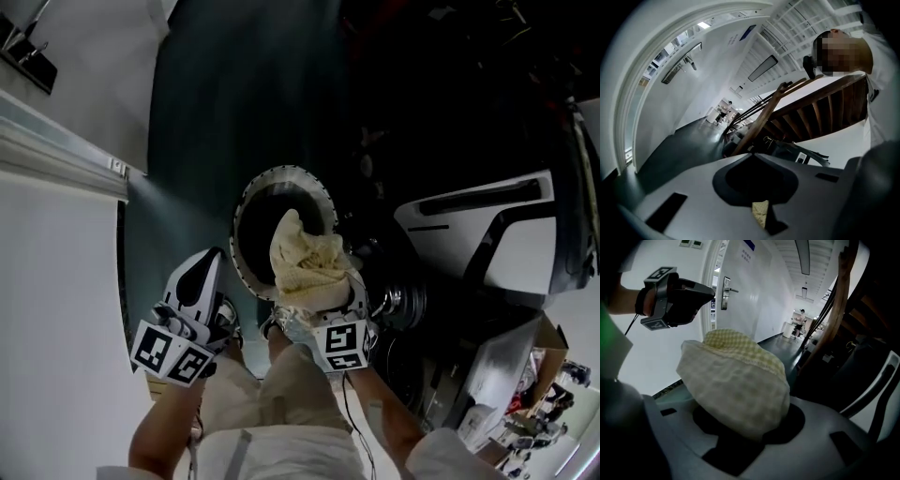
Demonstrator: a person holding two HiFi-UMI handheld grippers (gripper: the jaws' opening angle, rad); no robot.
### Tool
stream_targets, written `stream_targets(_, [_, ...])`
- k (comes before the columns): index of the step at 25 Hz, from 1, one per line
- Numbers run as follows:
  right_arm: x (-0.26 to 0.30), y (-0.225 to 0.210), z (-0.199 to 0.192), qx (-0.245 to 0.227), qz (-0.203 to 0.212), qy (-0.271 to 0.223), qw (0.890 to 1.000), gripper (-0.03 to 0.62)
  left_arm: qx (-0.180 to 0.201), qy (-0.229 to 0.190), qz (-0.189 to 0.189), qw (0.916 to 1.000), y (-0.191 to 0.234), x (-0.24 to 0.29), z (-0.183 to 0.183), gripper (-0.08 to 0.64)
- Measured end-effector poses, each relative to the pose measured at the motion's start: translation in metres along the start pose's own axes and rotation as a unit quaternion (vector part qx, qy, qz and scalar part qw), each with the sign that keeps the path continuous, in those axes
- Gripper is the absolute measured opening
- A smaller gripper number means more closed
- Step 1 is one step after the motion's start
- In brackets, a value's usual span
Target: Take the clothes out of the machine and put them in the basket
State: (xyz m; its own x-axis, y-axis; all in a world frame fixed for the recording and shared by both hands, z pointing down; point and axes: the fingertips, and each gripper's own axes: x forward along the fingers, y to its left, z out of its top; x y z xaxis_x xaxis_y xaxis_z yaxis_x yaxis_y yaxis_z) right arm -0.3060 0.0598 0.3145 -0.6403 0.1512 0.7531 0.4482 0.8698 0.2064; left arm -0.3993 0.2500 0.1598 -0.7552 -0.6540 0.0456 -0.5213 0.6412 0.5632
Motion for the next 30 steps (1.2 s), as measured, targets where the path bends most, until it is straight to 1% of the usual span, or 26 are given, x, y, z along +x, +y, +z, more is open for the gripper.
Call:
stream_targets(2, [0.022, 0.004, -0.002, -0.005, 0.02, 0.002, 1.0, 0.201, 0.0, -0.001, 0.019, 0.9998, 0.009, 0.002, -0.006, 0.011])
stream_targets(5, [0.056, 0.007, -0.004, -0.009, 0.043, 0.003, 0.999, 0.201, 0.006, -0.005, 0.037, 0.9993, 0.02, 0.008, -0.012, 0.011])
stream_targets(9, [0.095, 0.016, -0.007, -0.034, 0.067, 0.001, 0.997, 0.201, 0.002, -0.007, 0.065, 0.9979, 0.034, 0.006, -0.026, 0.011])
stream_targets(16, [0.156, 0.041, -0.019, -0.052, 0.09, 0.013, 0.995, 0.204, -0.006, -0.003, 0.088, 0.9961, 0.054, -0.001, -0.049, 0.011])
stream_targets(23, [0.227, 0.049, -0.054, -0.059, 0.098, 0.045, 0.992, 0.207, -0.007, -0.001, 0.115, 0.9934, 0.08, -0.013, -0.073, 0.011])
stream_targets(25, [0.245, 0.048, -0.063, -0.071, 0.095, 0.054, 0.991, 0.208, -0.013, -0.004, 0.125, 0.9921, 0.09, -0.015, -0.083, 0.011])
stream_targets(27, [0.259, 0.049, -0.072, -0.088, 0.095, 0.067, 0.989, 0.212, -0.028, -0.007, 0.134, 0.9905, 0.096, -0.016, -0.092, 0.011])
stream_targets(29, [0.273, 0.054, -0.084, -0.106, 0.104, 0.088, 0.985, 0.221, -0.039, -0.01, 0.138, 0.9896, 0.098, -0.015, -0.096, 0.011])
stream_targets(30, [0.28, 0.056, -0.091, -0.112, 0.112, 0.103, 0.982, 0.239, -0.042, -0.012, 0.138, 0.9895, 0.098, -0.013, -0.096, 0.011])
